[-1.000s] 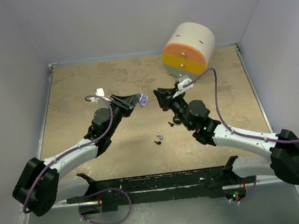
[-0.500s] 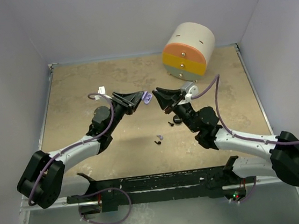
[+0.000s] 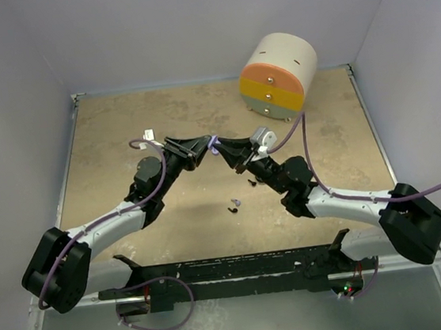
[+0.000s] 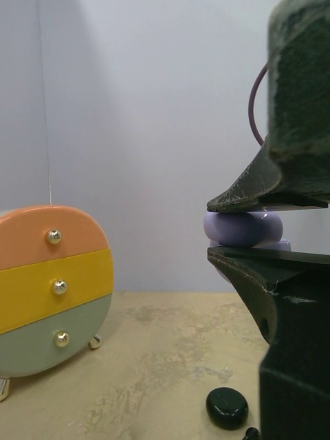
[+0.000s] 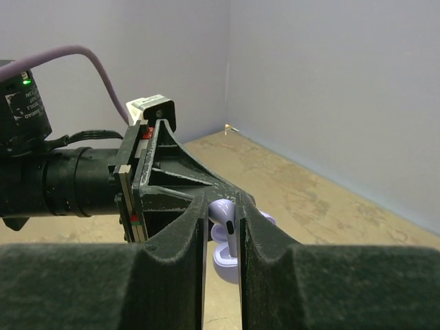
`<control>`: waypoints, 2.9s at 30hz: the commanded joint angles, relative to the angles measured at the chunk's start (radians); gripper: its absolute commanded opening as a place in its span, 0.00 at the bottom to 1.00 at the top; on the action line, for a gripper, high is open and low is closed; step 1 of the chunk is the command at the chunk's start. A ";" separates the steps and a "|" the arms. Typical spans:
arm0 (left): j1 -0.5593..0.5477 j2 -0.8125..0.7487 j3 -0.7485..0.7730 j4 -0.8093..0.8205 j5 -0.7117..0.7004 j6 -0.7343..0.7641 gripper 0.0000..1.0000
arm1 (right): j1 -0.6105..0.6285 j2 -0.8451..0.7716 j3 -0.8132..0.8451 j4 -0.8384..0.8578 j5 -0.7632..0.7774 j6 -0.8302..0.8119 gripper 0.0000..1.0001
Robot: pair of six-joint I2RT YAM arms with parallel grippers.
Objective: Insert the wireless bluetooth earbuds into the charging case
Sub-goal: Place the earbud in the charging case.
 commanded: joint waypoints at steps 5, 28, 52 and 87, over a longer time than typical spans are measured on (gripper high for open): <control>0.006 -0.014 0.034 -0.008 0.020 -0.042 0.00 | -0.024 0.022 0.043 0.093 -0.087 -0.036 0.00; 0.006 -0.027 0.034 0.008 0.046 -0.068 0.00 | -0.077 0.103 0.026 0.190 -0.204 -0.022 0.00; 0.006 -0.040 0.043 0.018 0.048 -0.076 0.00 | -0.091 0.123 -0.005 0.215 -0.242 -0.002 0.00; 0.006 -0.042 0.053 0.057 0.048 -0.103 0.00 | -0.103 0.100 -0.043 0.234 -0.255 0.034 0.41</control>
